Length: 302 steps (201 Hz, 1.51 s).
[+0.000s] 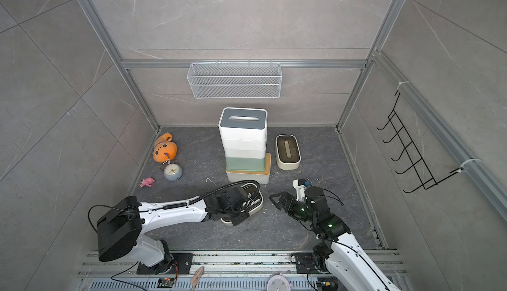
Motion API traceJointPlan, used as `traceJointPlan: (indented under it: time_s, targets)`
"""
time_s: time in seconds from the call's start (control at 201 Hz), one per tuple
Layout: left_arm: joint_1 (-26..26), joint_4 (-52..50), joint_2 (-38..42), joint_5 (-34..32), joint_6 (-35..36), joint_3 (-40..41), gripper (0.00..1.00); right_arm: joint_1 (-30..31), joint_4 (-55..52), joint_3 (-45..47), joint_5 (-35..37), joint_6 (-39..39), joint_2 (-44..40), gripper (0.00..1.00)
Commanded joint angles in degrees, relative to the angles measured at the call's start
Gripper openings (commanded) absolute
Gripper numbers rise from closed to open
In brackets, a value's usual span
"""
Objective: Stack the tissue boxes
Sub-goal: Pick up the tissue box from the center of the board.
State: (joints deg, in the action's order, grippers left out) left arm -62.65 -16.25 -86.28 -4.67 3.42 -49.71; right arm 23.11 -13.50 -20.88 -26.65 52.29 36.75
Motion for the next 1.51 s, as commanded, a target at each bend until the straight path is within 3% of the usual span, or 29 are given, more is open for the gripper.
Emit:
traceJointPlan:
  time_s: [0.0, 0.429, 0.713, 0.977, 1.501]
  targets:
    - [-0.1, 7.2, 5.3, 2.3, -0.2, 1.0, 0.51, -0.1, 1.9, -1.6, -0.6, -2.2, 1.8, 1.00]
    - [-0.2, 17.6, 14.3, 13.4, 1.7, 8.1, 0.51, 0.2, 12.2, -4.5, -8.7, 0.9, 7.5, 1.00]
    - [-0.2, 21.4, 16.9, 16.7, 2.8, 10.3, 0.51, 3.3, 14.1, -5.6, -8.4, 1.0, 11.8, 1.00]
    - [-0.9, 20.8, 16.4, 17.1, 4.1, 10.2, 0.51, 9.4, 18.5, -6.7, -7.4, 2.4, 16.5, 1.00]
    - [-2.3, 18.9, 15.3, 14.8, 5.9, 9.6, 0.52, 10.0, 13.5, -9.0, -6.0, 1.0, 15.8, 0.94]
